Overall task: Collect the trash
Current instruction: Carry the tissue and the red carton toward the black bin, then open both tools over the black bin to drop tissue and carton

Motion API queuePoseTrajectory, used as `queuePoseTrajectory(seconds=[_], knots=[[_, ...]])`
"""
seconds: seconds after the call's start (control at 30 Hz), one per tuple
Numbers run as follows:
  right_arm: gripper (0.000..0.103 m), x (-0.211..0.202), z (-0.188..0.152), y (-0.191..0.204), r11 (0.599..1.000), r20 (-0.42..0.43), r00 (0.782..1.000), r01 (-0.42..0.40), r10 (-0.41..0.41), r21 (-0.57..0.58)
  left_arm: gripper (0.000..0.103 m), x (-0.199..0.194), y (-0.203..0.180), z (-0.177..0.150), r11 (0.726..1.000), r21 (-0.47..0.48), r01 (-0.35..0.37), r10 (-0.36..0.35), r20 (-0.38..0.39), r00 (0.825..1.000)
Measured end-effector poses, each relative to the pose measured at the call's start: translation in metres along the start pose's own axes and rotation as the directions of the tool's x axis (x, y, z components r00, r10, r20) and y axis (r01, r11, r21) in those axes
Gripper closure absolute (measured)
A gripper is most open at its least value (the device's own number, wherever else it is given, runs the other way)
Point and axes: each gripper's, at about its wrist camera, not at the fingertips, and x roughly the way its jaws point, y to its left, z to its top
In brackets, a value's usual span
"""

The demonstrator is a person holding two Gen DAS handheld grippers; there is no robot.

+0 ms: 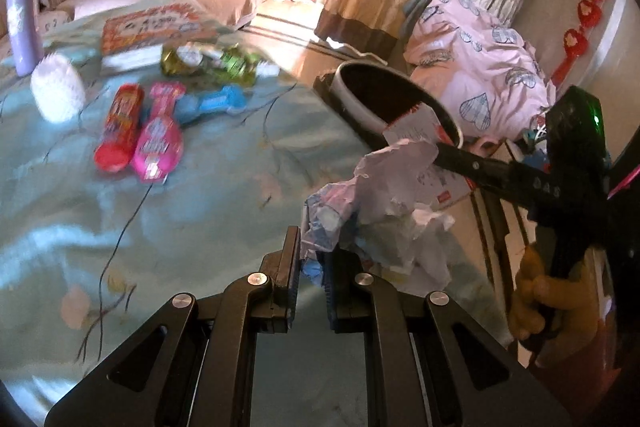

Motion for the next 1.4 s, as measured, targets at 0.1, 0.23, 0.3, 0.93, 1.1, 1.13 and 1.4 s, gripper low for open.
queuePoseTrajectory(seconds=[0.1, 0.23, 0.3, 0.93, 1.1, 1.13, 1.4], knots=[[0.073, -0.011, 0.007, -0.005, 1.000, 0.028, 1.000, 0.010, -0.010, 0.006, 0.093, 0.005, -0.014, 0.015, 1.000, 0.023, 0.014, -0.014, 0.014, 1.000], [0.073, -0.019, 0.019, -0.017, 0.999, 0.055, 0.998, 0.034, -0.035, 0.024, 0.093, 0.017, -0.033, 0.035, 0.999, 0.049, 0.020, -0.021, 0.023, 1.000], [0.073, -0.023, 0.023, -0.024, 0.998, 0.066, 0.997, 0.045, -0.047, 0.033, 0.093, 0.025, -0.041, 0.044, 0.998, 0.059, 0.020, -0.021, 0.025, 0.999], [0.073, -0.029, 0.069, -0.055, 0.992, 0.126, 0.984, 0.123, -0.127, 0.043, 0.093, 0.082, -0.070, 0.107, 0.999, 0.036, 0.017, -0.017, 0.002, 1.000], [0.073, -0.024, 0.071, -0.062, 0.989, 0.115, 0.983, 0.137, -0.142, 0.048, 0.093, 0.096, -0.074, 0.112, 0.999, 0.035, 0.016, -0.015, -0.019, 1.000], [0.073, -0.023, 0.072, -0.063, 0.989, 0.113, 0.983, 0.140, -0.145, 0.049, 0.093, 0.098, -0.074, 0.113, 0.999, 0.036, 0.014, -0.013, -0.021, 1.000], [0.073, -0.018, 0.074, -0.075, 0.985, 0.094, 0.982, 0.158, -0.164, 0.067, 0.093, 0.111, -0.076, 0.115, 0.999, 0.033, -0.002, 0.004, -0.044, 0.999]])
